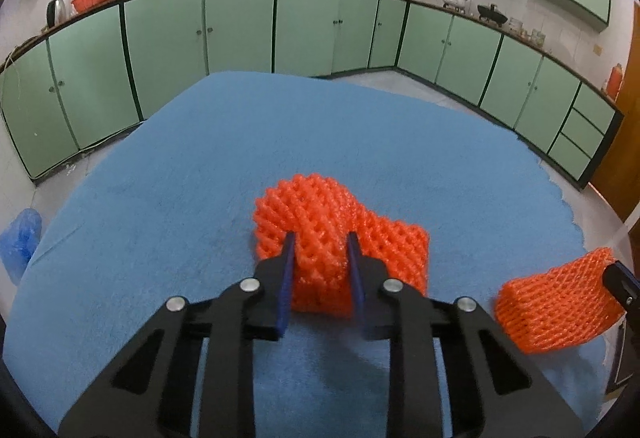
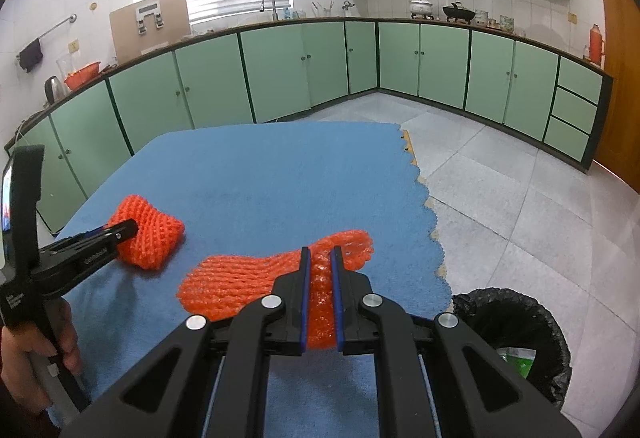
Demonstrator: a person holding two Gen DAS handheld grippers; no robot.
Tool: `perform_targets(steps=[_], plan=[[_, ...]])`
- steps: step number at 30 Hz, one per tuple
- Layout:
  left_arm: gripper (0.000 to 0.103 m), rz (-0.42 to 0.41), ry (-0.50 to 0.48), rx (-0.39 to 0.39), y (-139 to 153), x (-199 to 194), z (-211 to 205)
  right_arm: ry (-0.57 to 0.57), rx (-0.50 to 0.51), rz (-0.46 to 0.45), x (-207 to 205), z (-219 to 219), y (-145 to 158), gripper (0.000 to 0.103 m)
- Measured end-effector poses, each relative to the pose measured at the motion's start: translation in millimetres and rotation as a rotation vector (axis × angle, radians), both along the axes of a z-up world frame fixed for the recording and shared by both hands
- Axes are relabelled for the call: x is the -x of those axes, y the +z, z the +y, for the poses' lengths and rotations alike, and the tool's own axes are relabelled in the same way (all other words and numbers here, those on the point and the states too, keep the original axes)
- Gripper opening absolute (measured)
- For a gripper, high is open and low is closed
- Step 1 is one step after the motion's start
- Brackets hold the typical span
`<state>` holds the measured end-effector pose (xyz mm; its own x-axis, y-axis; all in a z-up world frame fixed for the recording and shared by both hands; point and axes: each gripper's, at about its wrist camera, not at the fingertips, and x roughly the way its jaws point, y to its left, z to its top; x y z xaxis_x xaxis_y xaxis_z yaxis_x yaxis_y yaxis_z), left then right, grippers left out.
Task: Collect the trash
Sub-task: 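Grasp the thick orange foam mesh with the left gripper while the right gripper holds its mesh, then carry both orange meshes over the bin and release them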
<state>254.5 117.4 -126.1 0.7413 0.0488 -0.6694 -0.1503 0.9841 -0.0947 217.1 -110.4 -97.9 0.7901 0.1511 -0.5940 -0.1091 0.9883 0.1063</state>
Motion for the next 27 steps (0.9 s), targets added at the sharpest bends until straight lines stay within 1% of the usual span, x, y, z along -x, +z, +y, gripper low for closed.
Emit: perform_targets(steps=[9, 15, 20, 27], plan=[[0.021, -0.071, -0.064, 0.01, 30.3, 23.8, -24.7, -0.015, 0.001, -0.049, 14.3, -10.0, 22.9, 0.009], [0.021, -0.103, -0.126, 0.009, 44.3, 35.2, -54.3, -0.041, -0.001, -0.082, 29.3, -28.6, 39.6, 0.01], [0.021, -0.122, -0.193, 0.018, 51.6, 41.4, -89.9, -0.098, 0.006, -0.106, 42.7, -58.3, 52.5, 0.01], [0.021, -0.143, -0.3, 0.043, 55.3, 43.8, -151.3, -0.207, 0.02, -0.107, 56.8, -110.0, 55.9, 0.009]])
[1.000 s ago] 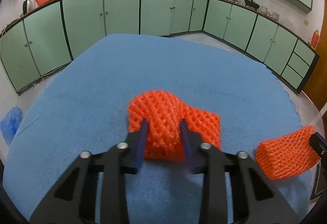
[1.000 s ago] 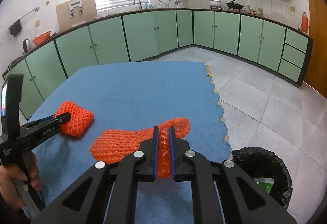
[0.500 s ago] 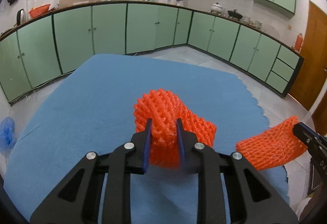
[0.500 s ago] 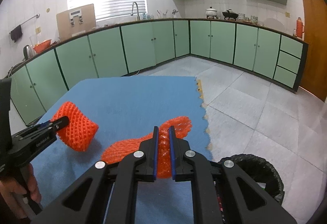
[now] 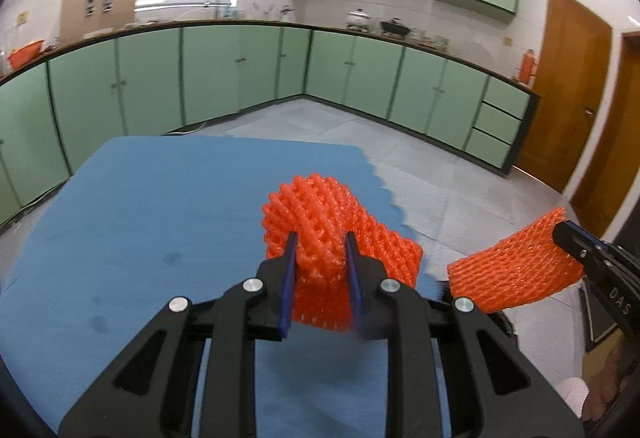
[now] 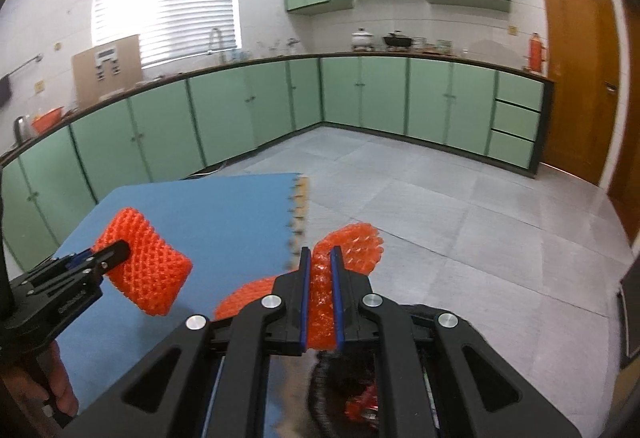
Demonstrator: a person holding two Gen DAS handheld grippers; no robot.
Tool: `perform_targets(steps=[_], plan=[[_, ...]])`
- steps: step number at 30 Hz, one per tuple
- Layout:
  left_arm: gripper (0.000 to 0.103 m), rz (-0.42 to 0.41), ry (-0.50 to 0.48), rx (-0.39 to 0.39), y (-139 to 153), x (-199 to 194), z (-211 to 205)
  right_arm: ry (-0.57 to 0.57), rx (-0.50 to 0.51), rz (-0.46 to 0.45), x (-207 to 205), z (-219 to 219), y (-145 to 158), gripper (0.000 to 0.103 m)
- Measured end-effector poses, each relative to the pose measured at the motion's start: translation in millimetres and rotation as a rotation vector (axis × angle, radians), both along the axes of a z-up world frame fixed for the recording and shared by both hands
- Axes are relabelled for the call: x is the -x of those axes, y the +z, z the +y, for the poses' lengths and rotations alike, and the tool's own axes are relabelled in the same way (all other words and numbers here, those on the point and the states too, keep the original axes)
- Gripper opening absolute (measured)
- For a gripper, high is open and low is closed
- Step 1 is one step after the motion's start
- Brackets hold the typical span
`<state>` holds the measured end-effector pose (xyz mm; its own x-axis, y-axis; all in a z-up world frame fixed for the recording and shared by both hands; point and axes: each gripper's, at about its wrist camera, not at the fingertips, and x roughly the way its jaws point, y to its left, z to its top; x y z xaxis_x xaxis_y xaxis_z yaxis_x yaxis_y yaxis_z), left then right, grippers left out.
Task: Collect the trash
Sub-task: 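Carry both orange meshes over the bin and release them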
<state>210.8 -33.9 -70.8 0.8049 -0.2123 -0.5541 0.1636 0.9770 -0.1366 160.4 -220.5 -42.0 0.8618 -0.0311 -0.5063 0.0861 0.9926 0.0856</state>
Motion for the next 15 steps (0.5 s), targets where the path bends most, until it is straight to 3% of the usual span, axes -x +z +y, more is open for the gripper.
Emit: perform_targets(steps=[15], plan=[[0.021, 0.024, -0.248, 0.028, -27.6, 3.4, -143.3, -0.214, 0.035, 0.041, 20.9, -107.2, -17.2, 0.009]])
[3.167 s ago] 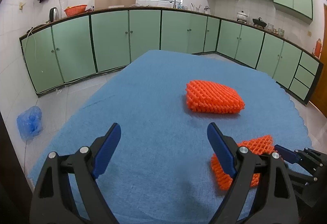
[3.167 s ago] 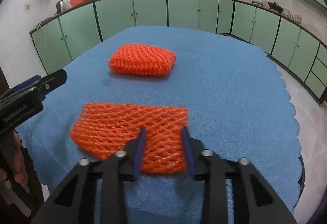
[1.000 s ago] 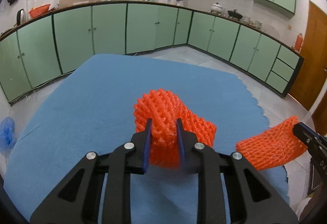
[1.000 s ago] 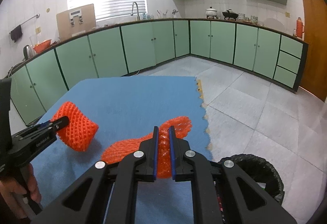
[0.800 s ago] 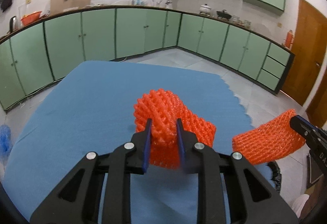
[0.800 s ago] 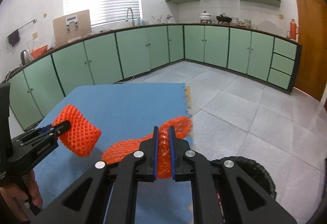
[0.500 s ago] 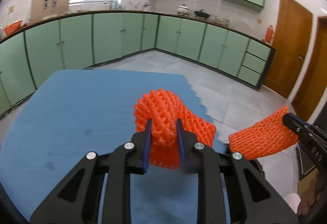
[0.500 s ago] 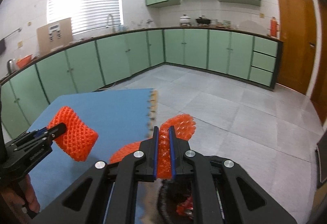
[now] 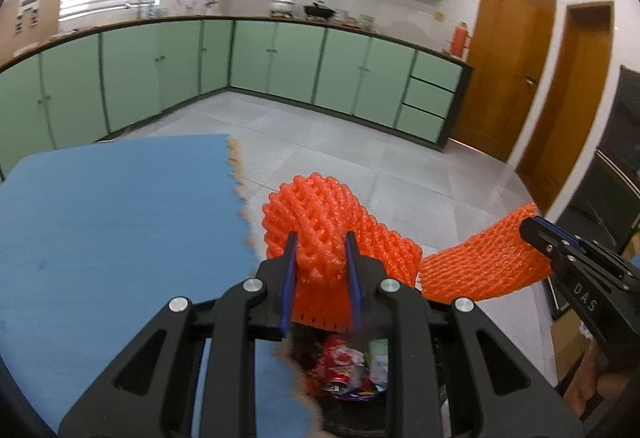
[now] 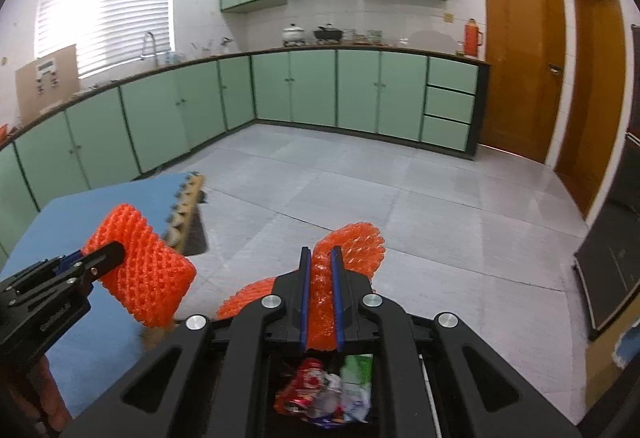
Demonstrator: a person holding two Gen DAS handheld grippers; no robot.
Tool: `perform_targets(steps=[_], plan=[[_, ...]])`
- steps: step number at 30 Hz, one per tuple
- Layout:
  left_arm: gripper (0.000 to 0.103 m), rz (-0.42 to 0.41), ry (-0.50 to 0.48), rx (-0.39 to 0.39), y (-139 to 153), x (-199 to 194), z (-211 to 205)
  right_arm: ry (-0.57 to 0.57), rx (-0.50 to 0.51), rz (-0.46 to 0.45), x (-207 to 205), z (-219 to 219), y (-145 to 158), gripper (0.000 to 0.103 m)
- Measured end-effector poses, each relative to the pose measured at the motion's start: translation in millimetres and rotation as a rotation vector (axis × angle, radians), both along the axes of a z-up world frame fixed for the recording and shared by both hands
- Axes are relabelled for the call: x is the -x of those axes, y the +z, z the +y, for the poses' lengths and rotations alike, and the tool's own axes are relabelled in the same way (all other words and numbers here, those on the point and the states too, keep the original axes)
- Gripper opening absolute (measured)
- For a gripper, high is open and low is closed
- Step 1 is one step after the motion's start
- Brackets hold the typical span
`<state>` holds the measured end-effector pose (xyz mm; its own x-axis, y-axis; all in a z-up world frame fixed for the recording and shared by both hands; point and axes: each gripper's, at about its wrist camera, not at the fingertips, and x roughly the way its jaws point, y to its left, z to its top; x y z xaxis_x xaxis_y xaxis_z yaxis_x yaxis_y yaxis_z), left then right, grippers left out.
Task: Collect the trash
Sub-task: 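Carry both orange meshes over the bin and release them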
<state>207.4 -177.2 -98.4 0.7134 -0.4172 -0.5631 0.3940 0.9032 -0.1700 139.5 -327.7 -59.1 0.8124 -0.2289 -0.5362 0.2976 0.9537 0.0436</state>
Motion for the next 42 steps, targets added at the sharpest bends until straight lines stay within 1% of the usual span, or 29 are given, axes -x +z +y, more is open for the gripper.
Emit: perform_targets(steps=[5, 8, 12, 15, 17, 19, 21, 23, 25, 28, 30, 32, 33, 35, 36, 38, 39, 41, 42], plan=[[0.021, 0.037, -0.067, -0.024, -26.1, -2.2, -34.6, -0.055, -0.028, 0.035, 1.9, -34.3, -21.5, 0.009], [0.021, 0.06, -0.094, -0.038, -45.3, -3.1, -50.5, -0.074, -0.04, 0.055, 3.2, -45.8, -34.2, 0.009], [0.022, 0.097, -0.114, -0.055, -63.7, -9.0, -59.3, -0.085, -0.053, 0.079, -1.7, -55.2, -47.8, 0.009], [0.026, 0.125, -0.124, -0.065, -73.3, -11.8, -64.8, -0.083, -0.064, 0.099, -3.3, -59.0, -57.2, 0.012], [0.032, 0.14, -0.127, -0.065, -75.4, -15.6, -66.6, -0.08, -0.073, 0.109, -4.2, -60.5, -62.6, 0.019], [0.039, 0.146, -0.124, -0.064, -76.5, -16.5, -67.1, -0.083, -0.081, 0.117, -5.0, -62.3, -67.2, 0.02], [0.041, 0.148, -0.123, -0.062, -76.6, -16.6, -66.0, -0.081, -0.09, 0.119, -3.2, -63.1, -69.2, 0.022], [0.048, 0.152, -0.126, -0.056, -76.5, -16.9, -64.5, -0.081, -0.101, 0.116, -2.1, -65.2, -69.7, 0.031], [0.049, 0.148, -0.121, -0.055, -74.6, -17.6, -67.1, -0.085, -0.099, 0.111, -2.3, -64.4, -68.0, 0.035], [0.05, 0.138, -0.111, -0.047, -69.1, -16.7, -62.2, -0.086, -0.096, 0.103, -1.2, -64.0, -64.9, 0.036], [0.052, 0.124, -0.106, -0.041, -62.8, -15.5, -56.5, -0.085, -0.097, 0.098, -0.7, -63.2, -62.4, 0.039], [0.056, 0.105, -0.096, -0.035, -53.8, -14.6, -51.8, -0.082, -0.089, 0.087, 1.3, -60.7, -57.2, 0.048], [0.057, 0.094, -0.089, -0.032, -49.8, -12.9, -48.2, -0.081, -0.085, 0.082, 2.4, -60.0, -55.6, 0.051], [0.062, 0.071, -0.074, -0.025, -39.5, -9.8, -40.5, -0.075, -0.072, 0.067, 4.7, -55.9, -49.0, 0.064], [0.063, 0.059, -0.065, -0.021, -33.8, -7.7, -36.1, -0.073, -0.066, 0.064, 4.4, -53.8, -46.7, 0.068], [0.072, 0.038, -0.05, -0.02, -24.1, -3.8, -27.6, -0.068, -0.044, 0.056, 6.0, -46.9, -39.9, 0.083], [0.073, 0.024, -0.04, -0.02, -18.3, -1.2, -20.9, -0.067, -0.039, 0.054, 6.7, -44.9, -37.4, 0.086], [0.078, 0.008, -0.028, -0.021, -9.4, 3.0, -12.1, -0.056, -0.031, 0.042, 10.0, -37.8, -28.7, 0.095], [0.08, -0.003, -0.019, -0.022, -4.4, 6.9, -6.1, -0.054, -0.032, 0.036, 11.1, -34.9, -25.6, 0.097]])
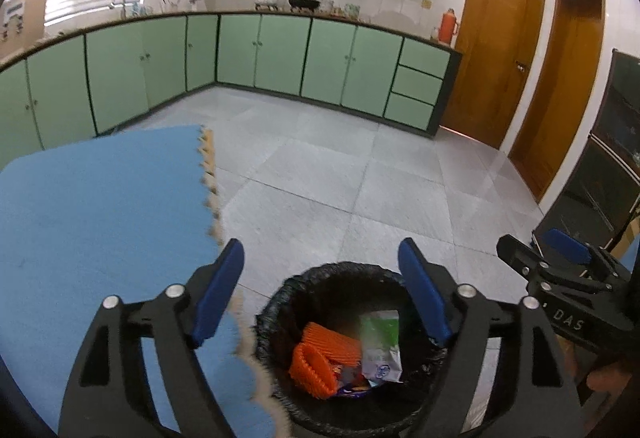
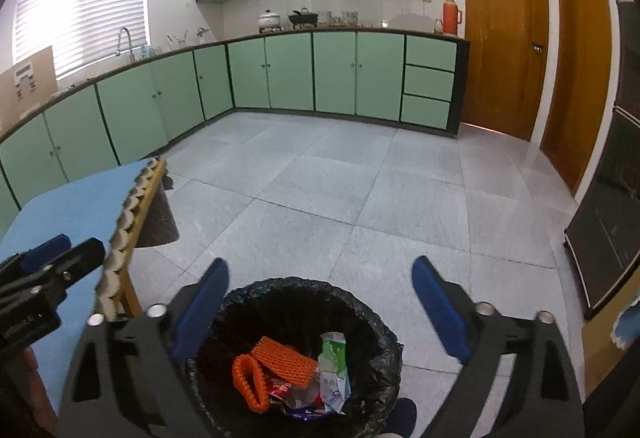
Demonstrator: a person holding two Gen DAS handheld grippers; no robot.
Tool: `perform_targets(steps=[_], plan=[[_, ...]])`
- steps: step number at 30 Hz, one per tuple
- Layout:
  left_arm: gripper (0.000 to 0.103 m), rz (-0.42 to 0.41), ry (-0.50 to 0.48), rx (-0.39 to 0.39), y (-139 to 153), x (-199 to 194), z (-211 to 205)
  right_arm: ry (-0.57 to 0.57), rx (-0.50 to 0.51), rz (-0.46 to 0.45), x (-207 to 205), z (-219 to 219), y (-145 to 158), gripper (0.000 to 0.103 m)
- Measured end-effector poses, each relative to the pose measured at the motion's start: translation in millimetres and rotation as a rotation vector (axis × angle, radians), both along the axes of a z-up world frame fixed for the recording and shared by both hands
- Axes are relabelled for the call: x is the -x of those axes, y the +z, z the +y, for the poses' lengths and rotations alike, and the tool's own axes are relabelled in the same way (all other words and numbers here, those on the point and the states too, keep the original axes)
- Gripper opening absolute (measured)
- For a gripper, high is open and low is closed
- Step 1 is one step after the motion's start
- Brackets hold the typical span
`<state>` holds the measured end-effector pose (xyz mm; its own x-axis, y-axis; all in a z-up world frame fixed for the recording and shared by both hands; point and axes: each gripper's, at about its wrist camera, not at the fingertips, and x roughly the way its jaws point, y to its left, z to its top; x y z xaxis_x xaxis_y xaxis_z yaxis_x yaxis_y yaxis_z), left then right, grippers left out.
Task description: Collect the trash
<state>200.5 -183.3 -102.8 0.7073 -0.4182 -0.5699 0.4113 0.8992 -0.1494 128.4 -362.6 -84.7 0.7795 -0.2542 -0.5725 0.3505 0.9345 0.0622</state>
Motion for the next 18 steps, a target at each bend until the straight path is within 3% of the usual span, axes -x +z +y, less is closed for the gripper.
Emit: perform_targets(steps=[5, 18], plan=[[0.087, -0.043, 0.042, -0.006, 24.0, 18.8, 27.8, 0.044, -0.066, -0.013, 9.1, 15.2, 15.3, 0.097], [0.089, -0.091, 0.098, -0.018, 63.7, 79.7, 73.1, 0.162, -0.095, -0.032, 54.0, 70.0, 53.0, 0.097]])
